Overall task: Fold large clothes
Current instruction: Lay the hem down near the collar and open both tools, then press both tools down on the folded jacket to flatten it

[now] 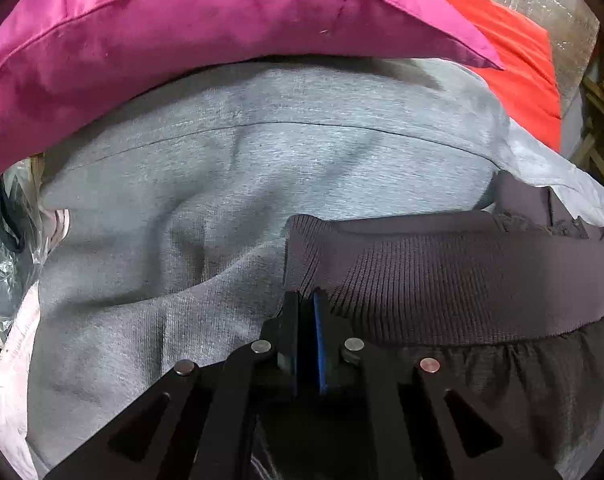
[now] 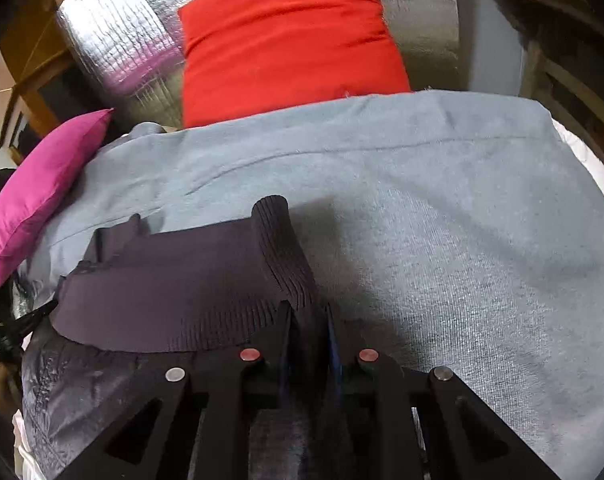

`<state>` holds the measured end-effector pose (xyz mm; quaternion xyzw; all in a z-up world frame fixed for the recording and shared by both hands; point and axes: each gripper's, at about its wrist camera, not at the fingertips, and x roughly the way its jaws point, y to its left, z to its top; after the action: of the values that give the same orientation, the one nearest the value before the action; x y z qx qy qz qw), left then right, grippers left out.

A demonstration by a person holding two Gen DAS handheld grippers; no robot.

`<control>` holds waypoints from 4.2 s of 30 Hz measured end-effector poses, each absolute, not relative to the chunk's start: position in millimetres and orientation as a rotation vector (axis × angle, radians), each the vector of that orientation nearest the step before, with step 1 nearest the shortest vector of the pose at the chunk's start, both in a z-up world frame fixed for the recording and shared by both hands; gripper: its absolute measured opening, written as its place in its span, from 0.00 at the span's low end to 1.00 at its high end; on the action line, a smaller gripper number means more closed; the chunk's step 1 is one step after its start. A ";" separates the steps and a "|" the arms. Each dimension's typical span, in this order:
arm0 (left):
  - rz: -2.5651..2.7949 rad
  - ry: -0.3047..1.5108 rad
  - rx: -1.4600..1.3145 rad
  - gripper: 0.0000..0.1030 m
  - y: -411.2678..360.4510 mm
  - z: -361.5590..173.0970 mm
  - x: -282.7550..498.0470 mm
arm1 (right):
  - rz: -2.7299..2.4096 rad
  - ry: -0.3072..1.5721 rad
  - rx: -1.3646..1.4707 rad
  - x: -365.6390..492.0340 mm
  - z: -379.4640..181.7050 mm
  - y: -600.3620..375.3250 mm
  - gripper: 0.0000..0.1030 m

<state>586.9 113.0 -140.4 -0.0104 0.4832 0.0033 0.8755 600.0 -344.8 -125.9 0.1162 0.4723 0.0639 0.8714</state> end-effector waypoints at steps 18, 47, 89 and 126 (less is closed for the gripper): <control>0.172 0.672 0.215 0.71 61.9 -30.9 481.2 | 0.019 0.880 0.052 541.2 -66.4 -315.2 0.71; -0.005 0.687 0.168 0.96 -30.7 -59.1 365.7 | 0.106 0.767 -0.031 414.6 -67.4 -228.2 0.97; 0.276 0.749 0.051 0.99 54.4 -88.7 344.7 | 0.000 0.910 -0.032 423.1 -112.4 -222.5 0.99; 0.078 1.004 0.005 1.00 -1.9 -123.1 463.5 | 0.248 1.018 0.602 515.8 -133.5 -314.2 0.99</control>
<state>463.5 -1.9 -123.1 0.0022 0.4809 0.0375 0.8760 515.8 -314.2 -133.5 0.2832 0.4787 0.1164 0.8228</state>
